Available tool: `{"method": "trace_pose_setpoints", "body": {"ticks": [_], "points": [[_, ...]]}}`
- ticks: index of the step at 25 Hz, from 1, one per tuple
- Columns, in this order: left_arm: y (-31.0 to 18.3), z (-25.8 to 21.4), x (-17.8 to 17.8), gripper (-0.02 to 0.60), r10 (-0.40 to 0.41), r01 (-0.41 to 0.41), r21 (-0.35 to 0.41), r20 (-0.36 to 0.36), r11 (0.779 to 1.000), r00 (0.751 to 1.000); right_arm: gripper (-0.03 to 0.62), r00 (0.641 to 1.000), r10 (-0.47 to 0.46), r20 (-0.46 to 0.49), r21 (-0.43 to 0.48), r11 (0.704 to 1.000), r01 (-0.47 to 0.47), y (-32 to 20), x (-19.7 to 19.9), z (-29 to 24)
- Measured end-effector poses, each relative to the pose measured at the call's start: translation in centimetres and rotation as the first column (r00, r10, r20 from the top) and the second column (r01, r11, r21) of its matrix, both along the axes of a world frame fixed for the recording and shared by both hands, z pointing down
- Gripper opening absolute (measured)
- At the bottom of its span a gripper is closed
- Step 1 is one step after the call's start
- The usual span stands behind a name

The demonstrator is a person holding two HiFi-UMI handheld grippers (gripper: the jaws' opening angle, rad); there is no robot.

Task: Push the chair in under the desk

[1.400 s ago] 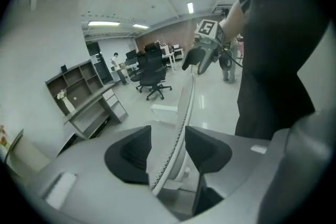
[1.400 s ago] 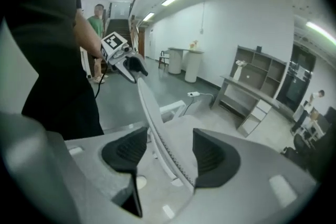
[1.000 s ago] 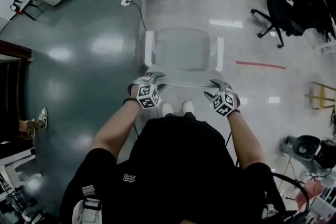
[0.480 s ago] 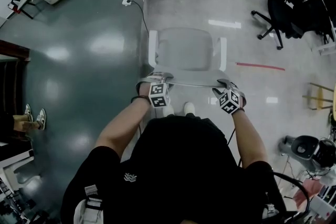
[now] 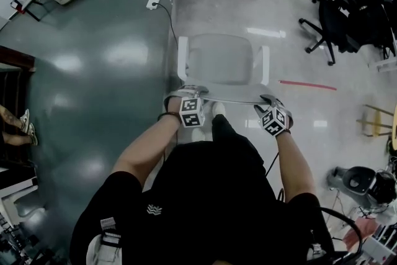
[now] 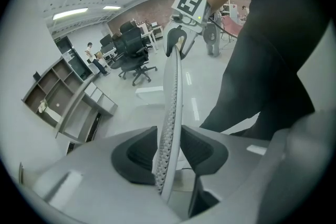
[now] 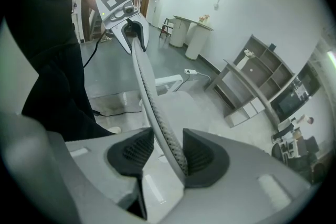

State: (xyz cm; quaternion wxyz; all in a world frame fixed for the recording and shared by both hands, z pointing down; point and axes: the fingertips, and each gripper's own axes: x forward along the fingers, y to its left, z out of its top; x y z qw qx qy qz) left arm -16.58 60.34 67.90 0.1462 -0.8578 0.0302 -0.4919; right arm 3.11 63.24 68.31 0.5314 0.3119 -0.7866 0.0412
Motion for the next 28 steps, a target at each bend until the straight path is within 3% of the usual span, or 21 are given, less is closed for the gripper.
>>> {"method": "trace_pose_setpoints", "body": {"ticks": [8, 15, 28], "points": [[-4.4, 0.7, 0.6, 0.150, -0.009, 0.011, -0.074, 0.030, 0.997, 0.999, 0.172, 1.000, -0.014, 0.019, 0.007, 1.000, 0.014, -4.1, 0.6, 0.2], [-8.9, 1.9, 1.9, 0.161, -0.027, 0.033, -0.066, 0.091, 0.997, 0.995, 0.169, 0.999, -0.026, 0.033, 0.010, 1.000, 0.025, -7.9, 1.9, 0.9], [-17.3, 2.8, 4.4, 0.170, -0.067, 0.074, -0.048, 0.133, 0.996, 0.989, 0.169, 0.998, -0.045, 0.042, 0.005, 0.999, 0.045, -16.3, 4.5, 1.3]]}}
